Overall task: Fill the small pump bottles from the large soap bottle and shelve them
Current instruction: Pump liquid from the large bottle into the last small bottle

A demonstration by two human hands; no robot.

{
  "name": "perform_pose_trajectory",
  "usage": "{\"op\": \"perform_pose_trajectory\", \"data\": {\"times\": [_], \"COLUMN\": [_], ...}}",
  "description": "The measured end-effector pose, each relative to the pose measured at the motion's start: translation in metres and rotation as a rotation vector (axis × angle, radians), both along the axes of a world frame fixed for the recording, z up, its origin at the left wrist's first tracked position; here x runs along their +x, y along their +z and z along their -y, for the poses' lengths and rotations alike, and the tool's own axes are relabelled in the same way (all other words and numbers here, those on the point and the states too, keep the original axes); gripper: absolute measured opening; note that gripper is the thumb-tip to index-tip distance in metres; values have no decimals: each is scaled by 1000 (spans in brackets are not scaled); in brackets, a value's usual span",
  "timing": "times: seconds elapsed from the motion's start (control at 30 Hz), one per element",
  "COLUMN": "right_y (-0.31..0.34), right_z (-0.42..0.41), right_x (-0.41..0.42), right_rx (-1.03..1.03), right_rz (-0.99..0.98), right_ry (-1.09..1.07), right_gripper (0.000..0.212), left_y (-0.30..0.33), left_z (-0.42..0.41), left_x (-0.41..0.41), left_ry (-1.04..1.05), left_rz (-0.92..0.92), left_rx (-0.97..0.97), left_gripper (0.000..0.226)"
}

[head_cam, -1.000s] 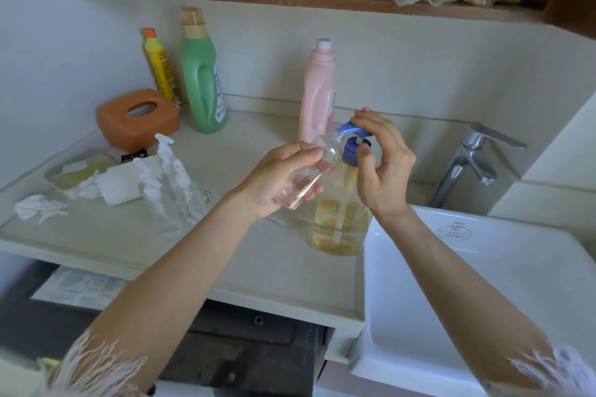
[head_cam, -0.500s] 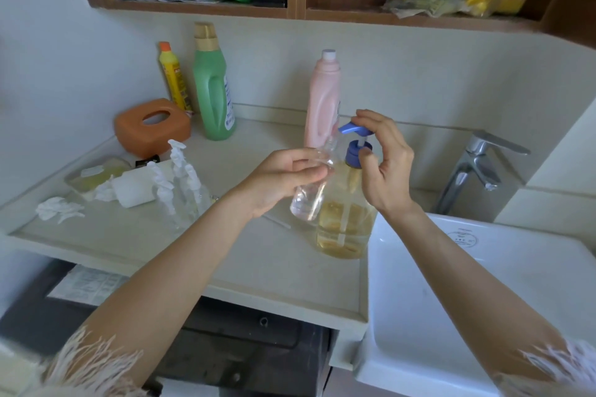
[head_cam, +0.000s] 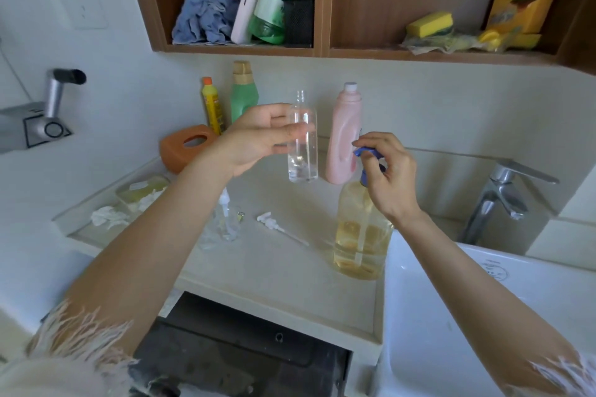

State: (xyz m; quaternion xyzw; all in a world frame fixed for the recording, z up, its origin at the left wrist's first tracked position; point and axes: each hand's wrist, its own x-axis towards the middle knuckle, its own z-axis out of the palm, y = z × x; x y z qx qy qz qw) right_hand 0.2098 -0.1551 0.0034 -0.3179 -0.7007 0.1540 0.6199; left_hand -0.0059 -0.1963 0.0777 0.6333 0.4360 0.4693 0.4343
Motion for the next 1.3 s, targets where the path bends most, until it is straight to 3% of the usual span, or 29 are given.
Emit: {"op": "perform_pose_trajectory", "data": {"times": [0.23,0.4,0.57,0.73,0.83,1.07,1.3], "right_y": [1,6,5,5,-1,-14,-13], "right_z": [0,0,0,1,2,1,-2], "right_x": [5,7,7,12,14,17,18], "right_rx": [-39,-46,-32,-20,30,112,141], "right_rz": [27,25,28,-38,37,154,167], "right_ry": [48,60,53,66,22,-81,-112], "right_gripper": [26,27,26,43,39,32,29], "left_y": [0,8,4,-33,-66,-89,-88], "left_z": [6,7,2,0,-1,-5,-14], "left_x": [9,22,26,37,49,65,68], "left_ry": [152,212,274,289,228,23,113], "left_rz": [-91,-253,-225,-182,-269,-384,-308], "left_rx": [82,174,198,232,196,94,196], "left_gripper": [51,75,47,33,26,36,35]}}
